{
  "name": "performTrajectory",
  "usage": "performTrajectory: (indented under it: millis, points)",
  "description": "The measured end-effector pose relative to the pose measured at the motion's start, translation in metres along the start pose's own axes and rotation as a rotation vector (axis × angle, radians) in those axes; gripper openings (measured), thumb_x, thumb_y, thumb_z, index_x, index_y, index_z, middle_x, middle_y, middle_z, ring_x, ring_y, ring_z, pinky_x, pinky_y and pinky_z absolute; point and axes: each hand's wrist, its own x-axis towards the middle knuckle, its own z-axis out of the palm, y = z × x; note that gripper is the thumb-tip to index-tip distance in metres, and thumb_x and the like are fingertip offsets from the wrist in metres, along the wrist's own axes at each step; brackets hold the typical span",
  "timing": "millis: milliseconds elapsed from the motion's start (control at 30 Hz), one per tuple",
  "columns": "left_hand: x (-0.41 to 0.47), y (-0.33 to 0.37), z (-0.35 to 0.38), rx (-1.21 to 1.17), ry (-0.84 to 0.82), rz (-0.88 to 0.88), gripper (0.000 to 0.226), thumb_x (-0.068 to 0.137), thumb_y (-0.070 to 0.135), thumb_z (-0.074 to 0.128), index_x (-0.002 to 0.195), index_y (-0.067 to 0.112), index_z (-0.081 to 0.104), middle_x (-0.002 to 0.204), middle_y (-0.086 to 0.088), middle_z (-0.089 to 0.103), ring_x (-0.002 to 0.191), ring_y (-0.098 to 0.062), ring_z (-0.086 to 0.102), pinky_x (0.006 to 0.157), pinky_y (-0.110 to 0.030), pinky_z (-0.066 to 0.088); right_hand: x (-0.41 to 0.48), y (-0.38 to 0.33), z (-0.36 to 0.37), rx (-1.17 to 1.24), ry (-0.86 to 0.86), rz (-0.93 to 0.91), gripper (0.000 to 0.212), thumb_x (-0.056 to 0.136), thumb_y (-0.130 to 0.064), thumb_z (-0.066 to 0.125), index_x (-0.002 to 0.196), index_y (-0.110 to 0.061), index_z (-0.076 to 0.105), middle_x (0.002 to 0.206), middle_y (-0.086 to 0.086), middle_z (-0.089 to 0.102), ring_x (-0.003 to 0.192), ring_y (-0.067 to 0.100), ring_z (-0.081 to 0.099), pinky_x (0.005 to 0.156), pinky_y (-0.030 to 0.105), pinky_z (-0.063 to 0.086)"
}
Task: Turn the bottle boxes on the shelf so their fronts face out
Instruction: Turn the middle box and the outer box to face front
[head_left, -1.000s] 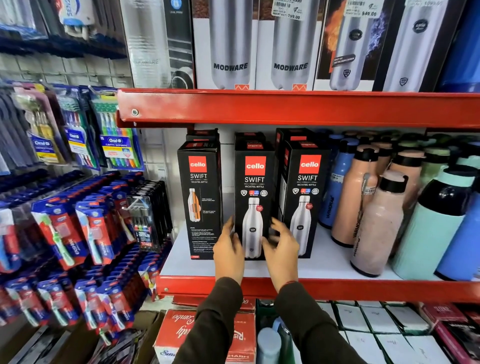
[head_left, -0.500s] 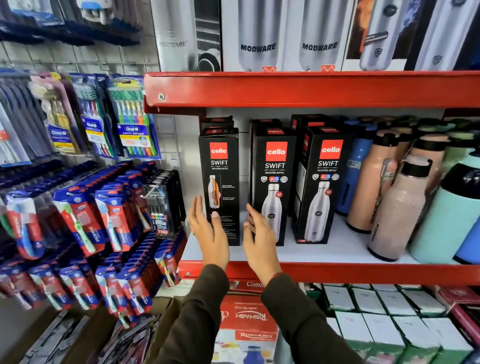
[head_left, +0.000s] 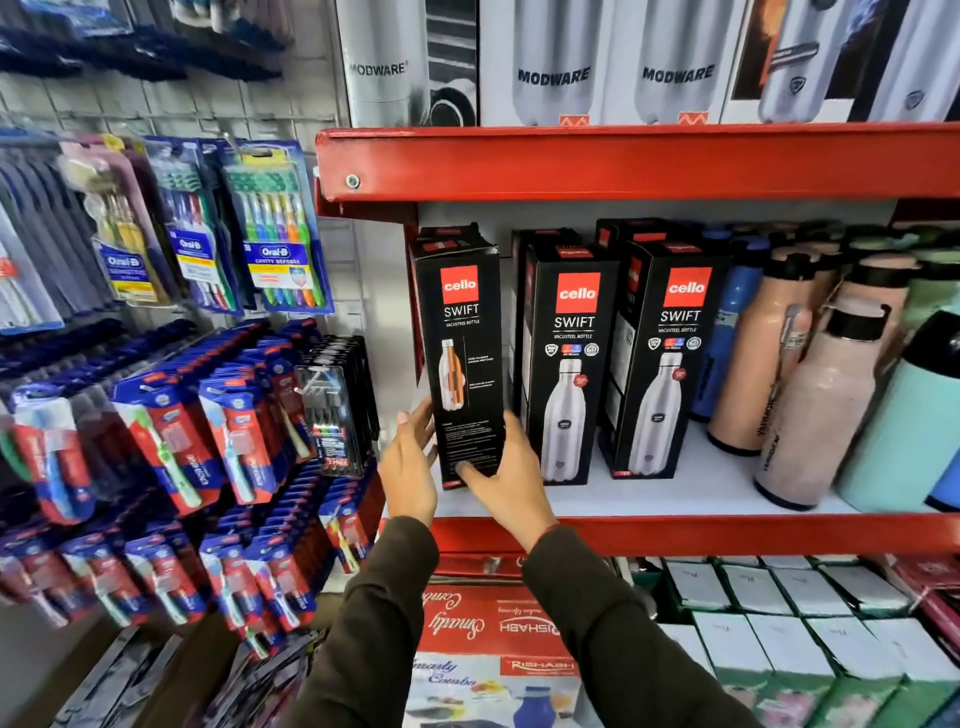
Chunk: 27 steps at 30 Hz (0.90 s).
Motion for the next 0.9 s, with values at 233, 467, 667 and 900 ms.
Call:
performTrajectory:
  millis: [233,467,667,900]
  points:
    - [-0.004,0.001,-0.011,0.034,0.079,0.095,0.053,0.101,0.045,0.03,0.114,0.013,0.071,0.107,-0.002,0.074,0.101,-0.015,0.072,0.077,-0.019,0.059,0.011,0.0,0.005,0.019,0.131,0.048,0.086,0.057,-0.038,0.091,0.129,-0.022,0.047,0.121,-0.002,0.064,0.113,0.011,0.061,0.099,0.029,0.051]
    - [0.016,0.002,-0.016,0.328,0.064,0.215,0.035,0.101,0.025,0.04,0.133,0.023,0.056,0.13,0.013,0.054,0.12,-0.004,0.051,0.104,-0.025,0.038,0.013,0.002,0.005,0.051,0.112,0.061,0.097,0.053,-0.044,0.085,0.137,-0.02,0.041,0.128,0.0,0.061,0.121,0.016,0.058,0.104,0.037,0.049]
    - [0.024,0.005,-0.014,0.287,-0.123,0.086,0.042,0.103,0.018,0.034,0.145,0.016,0.037,0.13,0.014,0.039,0.124,-0.003,0.035,0.104,-0.022,0.028,0.014,-0.004,0.001,0.036,0.007,0.001,0.103,0.071,-0.028,0.08,0.152,-0.029,0.017,0.151,-0.003,0.043,0.14,0.012,0.04,0.116,0.032,0.036]
    - [0.024,-0.009,-0.022,0.345,-0.117,0.112,0.03,0.102,0.021,0.039,0.13,0.022,0.049,0.125,0.006,0.053,0.12,-0.012,0.049,0.109,-0.034,0.038,0.013,0.002,0.0,-0.009,-0.062,-0.002,0.091,0.086,-0.014,0.063,0.156,-0.028,0.006,0.162,0.003,0.026,0.149,0.016,0.026,0.121,0.04,0.027]
